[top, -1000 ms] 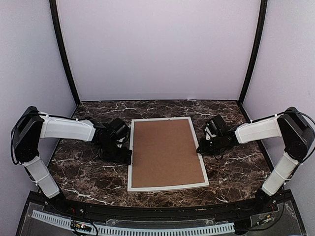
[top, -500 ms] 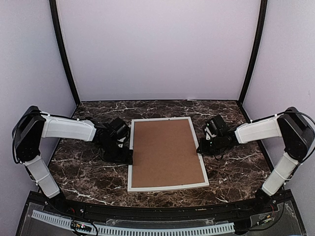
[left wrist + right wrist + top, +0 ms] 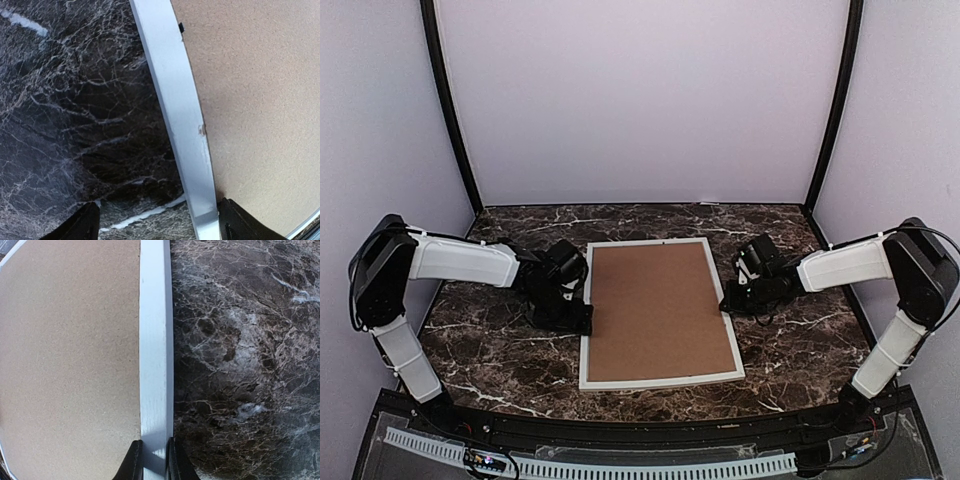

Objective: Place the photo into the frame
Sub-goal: Press the fastener.

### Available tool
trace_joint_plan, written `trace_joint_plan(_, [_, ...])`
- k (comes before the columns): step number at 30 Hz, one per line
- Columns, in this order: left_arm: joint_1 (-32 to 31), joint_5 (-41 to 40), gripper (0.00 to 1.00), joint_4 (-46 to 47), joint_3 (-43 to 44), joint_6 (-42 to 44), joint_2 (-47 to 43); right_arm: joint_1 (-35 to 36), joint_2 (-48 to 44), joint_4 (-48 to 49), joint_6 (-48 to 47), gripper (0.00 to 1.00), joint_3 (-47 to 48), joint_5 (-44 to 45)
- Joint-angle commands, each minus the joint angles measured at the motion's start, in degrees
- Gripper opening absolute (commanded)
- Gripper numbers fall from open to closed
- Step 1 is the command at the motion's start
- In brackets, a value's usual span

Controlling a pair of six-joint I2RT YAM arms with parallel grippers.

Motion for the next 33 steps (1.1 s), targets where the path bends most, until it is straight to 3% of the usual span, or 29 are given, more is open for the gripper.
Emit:
trace_joint_plan(1, [-1.55,2.11,0.85,1.00,-1.13,0.38,5.39,1.26,2.42,-2.26,1.30,0.03,-2.11,-2.80])
trace_joint_plan(6, [-1.59,1.04,0.85,-0.11,-0.11,1.13,5.52,1.26,2.68,-1.96,1.38,0.03,-2.30,-2.94])
trace_joint_plan(12, [-1.07,-1.67,0.86,-1.52,4.67,3.77,-1.19,1.26,2.89,-1.76,1.46,0.03,-2.21,-3.02])
trace_joint_plan(17, [2.73,-0.48,0.87,-1.64,9.33,6.13,-4.04,1.26,2.88,-1.58,1.67,0.03,-2.04,-3.04])
trace_joint_plan(26, [10.37,-0.94,0.87,-3.14,15.73,10.84,2.26,2.24,1.34,-1.19,4.01,0.02,-2.27,-2.55])
trace_joint_plan(33, [12.45,-1.49,0.87,-5.07,20.62,13.93,9.40,3.67,1.37,-0.01,5.97,0.02,-2.65,-2.45])
